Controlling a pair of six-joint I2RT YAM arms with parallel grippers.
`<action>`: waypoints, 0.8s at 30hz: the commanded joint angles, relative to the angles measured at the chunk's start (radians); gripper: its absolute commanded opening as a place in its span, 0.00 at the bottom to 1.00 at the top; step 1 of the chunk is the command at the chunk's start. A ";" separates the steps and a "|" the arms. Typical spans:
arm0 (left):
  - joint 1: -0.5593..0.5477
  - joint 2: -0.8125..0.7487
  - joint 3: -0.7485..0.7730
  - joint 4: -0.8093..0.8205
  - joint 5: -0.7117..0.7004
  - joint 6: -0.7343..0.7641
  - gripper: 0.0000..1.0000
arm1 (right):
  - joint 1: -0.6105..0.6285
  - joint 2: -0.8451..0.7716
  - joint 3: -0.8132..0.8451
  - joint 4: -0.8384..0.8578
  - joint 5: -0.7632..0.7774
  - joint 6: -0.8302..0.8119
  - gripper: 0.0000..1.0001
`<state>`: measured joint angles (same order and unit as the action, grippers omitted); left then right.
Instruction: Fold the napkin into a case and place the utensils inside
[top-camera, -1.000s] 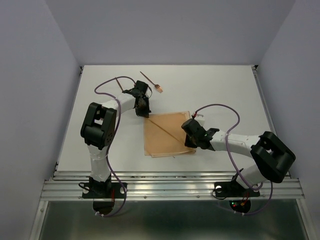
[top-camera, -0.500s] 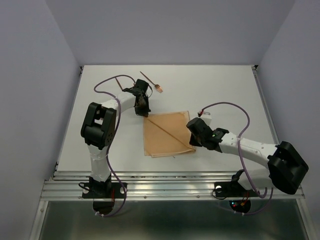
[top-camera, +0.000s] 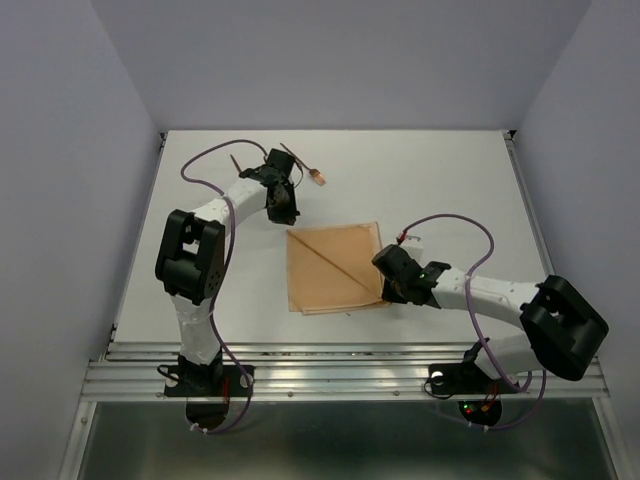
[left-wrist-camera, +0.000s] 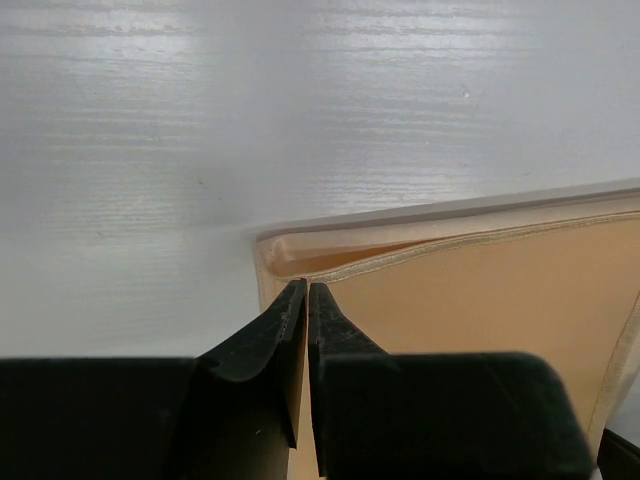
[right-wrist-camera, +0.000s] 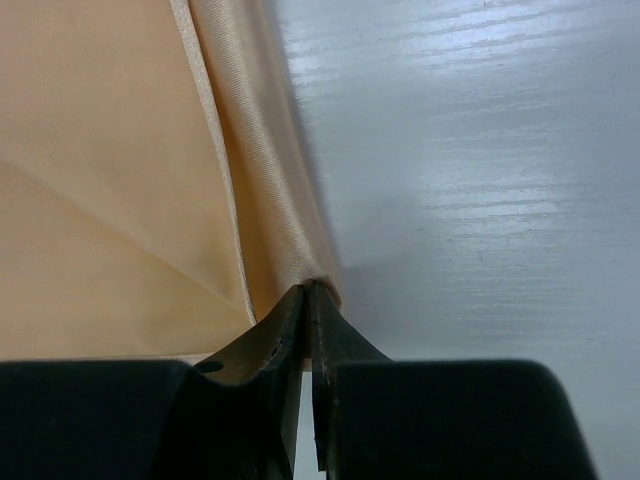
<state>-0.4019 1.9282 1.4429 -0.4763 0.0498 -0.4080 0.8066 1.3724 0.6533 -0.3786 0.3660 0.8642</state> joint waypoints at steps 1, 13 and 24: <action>0.006 -0.092 0.074 -0.042 -0.030 0.006 0.17 | 0.009 -0.070 0.040 -0.037 0.036 0.001 0.11; 0.006 -0.107 0.108 -0.068 -0.039 0.006 0.17 | 0.009 -0.118 0.088 -0.052 -0.030 -0.031 0.11; 0.006 -0.107 0.096 -0.071 -0.039 0.005 0.16 | 0.009 0.028 0.019 -0.013 -0.048 -0.008 0.10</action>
<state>-0.4019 1.8740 1.5139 -0.5354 0.0242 -0.4084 0.8066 1.3830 0.6941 -0.4252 0.3138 0.8394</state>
